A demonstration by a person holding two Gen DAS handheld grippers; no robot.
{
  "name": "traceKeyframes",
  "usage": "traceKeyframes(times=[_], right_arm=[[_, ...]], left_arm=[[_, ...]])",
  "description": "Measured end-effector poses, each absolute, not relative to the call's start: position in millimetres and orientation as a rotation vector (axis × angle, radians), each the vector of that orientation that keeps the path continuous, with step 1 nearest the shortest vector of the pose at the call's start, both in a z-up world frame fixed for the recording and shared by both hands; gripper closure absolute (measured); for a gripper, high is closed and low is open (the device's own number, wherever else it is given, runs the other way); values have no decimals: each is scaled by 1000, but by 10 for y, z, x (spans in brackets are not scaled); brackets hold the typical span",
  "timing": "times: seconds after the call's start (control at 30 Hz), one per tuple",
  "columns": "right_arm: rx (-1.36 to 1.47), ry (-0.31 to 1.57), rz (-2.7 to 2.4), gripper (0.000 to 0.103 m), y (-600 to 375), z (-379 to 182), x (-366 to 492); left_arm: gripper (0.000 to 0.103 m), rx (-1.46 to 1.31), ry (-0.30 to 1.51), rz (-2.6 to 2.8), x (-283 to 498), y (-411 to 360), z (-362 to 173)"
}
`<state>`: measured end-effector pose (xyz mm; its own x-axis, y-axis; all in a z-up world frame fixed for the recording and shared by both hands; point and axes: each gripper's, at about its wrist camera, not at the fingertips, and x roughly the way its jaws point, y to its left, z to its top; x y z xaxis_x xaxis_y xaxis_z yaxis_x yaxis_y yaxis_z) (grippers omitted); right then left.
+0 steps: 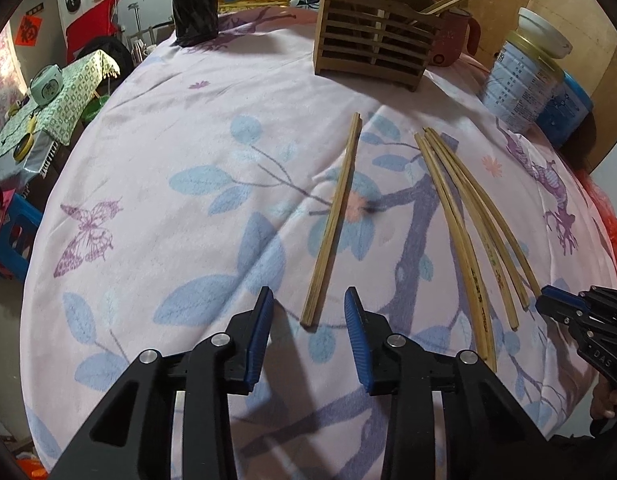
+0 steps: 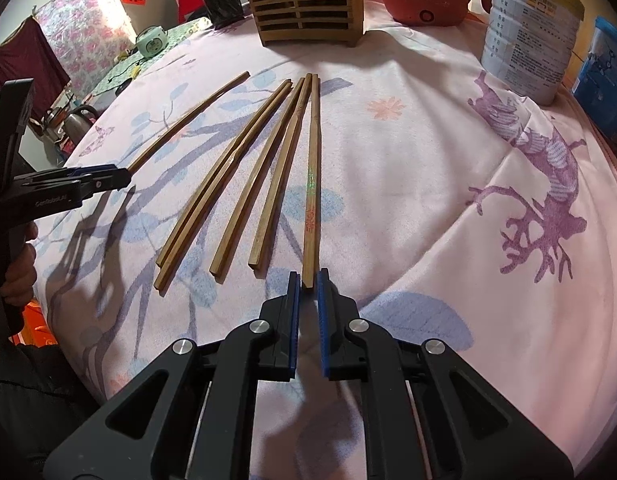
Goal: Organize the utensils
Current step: 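Close the left tool on one chopstick while the right tool grasps another, then carry both held chopsticks up and drop them into the wooden holder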
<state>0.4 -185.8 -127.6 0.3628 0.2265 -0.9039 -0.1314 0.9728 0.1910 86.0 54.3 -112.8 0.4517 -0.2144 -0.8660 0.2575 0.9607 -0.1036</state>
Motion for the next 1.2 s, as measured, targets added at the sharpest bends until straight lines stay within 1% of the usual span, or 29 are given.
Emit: traceKeyframes(times=[0.03,0.07,0.1,0.13,0.2,0.5,0.77,0.93,1.03,1.1,1.17,1.2], right_arm=[[92,1176,233,93,-1861,-1277,4],[94,1174,233,93,-1866,-1278,1],[96,1173,234,94,-1872,-1280,-1],[102,1173,235,95,-1883,-1281,0],[108,1170,232,96,-1901,-1278,4],[110,1044,170,96,-2037,-961,52],[185,895,144,96,-2215,-466,139],[209,811,142,96,-2270,-164,168],[231,772,150,96,-2304,-13,177],[241,767,157,96,-2320,21,195],[241,770,159,96,-2315,21,203],[239,774,159,96,-2308,12,203]], left_arm=[[67,48,1055,-289,864,529,-1131],[71,53,1048,-288,867,515,-1133],[86,65,1041,-289,866,492,-1139],[95,68,1043,-297,867,478,-1143],[96,50,1048,-310,858,478,-1134],[97,23,994,-293,848,530,-793],[97,-3,891,-281,894,527,-275],[97,-23,859,-312,903,473,-31],[97,-15,864,-343,889,422,4],[97,0,882,-333,882,417,-86],[90,-11,915,-332,886,481,-264],[80,-27,946,-316,896,542,-391]])
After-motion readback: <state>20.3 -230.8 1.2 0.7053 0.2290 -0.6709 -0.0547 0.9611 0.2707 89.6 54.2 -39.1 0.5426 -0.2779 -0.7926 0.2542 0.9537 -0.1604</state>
